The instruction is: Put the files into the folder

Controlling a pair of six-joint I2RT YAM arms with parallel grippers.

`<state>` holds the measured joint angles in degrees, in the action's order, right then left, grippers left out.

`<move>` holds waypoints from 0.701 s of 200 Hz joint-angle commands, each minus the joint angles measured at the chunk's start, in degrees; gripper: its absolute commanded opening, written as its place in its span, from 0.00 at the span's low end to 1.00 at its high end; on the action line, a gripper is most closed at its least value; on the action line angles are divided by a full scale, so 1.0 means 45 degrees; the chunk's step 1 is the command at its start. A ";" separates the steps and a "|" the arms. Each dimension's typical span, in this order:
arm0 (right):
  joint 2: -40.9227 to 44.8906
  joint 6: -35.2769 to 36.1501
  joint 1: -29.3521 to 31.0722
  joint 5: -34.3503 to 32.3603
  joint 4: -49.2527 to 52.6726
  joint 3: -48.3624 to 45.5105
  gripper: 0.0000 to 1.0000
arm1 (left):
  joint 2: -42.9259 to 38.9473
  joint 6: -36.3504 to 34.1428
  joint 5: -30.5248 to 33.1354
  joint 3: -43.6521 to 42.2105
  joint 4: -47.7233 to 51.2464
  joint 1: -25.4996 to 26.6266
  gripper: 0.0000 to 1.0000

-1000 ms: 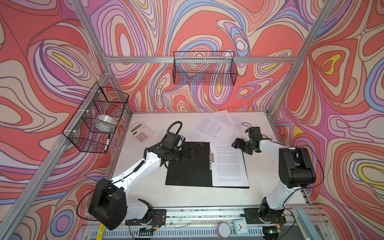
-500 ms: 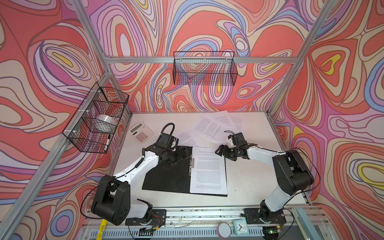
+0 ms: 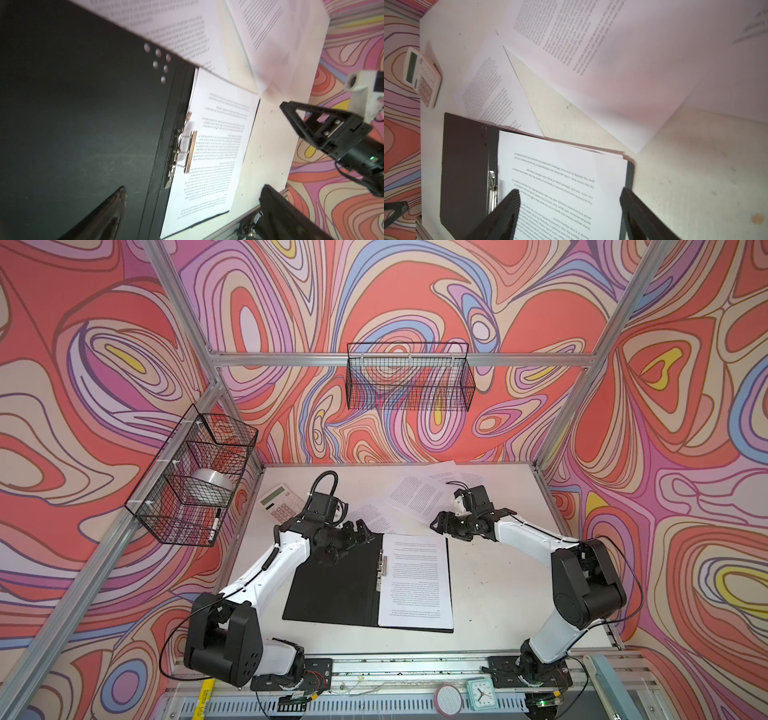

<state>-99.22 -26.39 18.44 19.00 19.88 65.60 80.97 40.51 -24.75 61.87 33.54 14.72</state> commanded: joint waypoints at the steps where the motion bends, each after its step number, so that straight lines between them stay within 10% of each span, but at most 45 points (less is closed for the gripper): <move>1: -0.1536 0.0885 0.0300 0.1003 0.0629 0.1157 0.79 | 0.1426 -0.0036 -0.0007 0.0906 0.0205 -0.1083 0.99; 140: -0.8671 0.1815 0.1659 0.2488 0.1921 0.9609 0.76 | 0.7606 -0.1165 -0.0873 0.4658 -0.0250 -0.3233 0.96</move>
<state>-135.57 -19.11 25.23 29.30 27.40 107.33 113.93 36.47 -27.46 82.61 31.68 0.23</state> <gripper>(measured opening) 0.765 0.965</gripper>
